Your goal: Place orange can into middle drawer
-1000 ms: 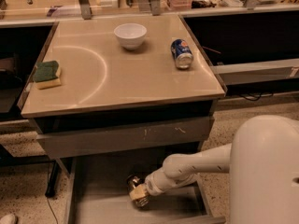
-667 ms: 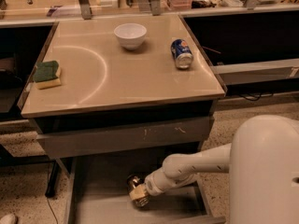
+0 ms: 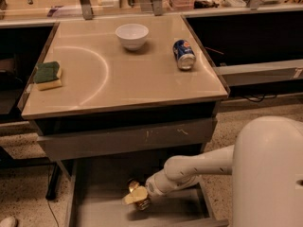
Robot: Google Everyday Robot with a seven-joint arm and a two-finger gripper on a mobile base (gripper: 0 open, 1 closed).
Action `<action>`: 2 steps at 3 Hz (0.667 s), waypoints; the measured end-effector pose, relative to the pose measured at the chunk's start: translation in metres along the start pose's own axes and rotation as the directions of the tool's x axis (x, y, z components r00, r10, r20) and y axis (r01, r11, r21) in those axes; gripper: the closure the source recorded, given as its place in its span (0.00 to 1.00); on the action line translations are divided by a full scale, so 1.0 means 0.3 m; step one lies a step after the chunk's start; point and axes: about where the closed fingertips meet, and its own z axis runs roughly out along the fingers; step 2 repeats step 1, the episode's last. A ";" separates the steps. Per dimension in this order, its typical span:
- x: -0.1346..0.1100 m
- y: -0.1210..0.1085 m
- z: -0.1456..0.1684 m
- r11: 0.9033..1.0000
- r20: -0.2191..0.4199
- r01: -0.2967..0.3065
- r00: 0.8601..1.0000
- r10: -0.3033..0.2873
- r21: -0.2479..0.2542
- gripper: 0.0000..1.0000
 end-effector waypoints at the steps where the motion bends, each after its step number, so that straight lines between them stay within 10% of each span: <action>1: 0.000 0.000 0.000 1.000 0.000 0.000 1.000 0.000 0.000 0.00; 2: 0.000 0.000 0.000 1.000 0.000 0.000 1.000 0.000 0.000 0.00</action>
Offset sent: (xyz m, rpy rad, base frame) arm 0.0000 0.0000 0.0000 0.0000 0.0000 0.0000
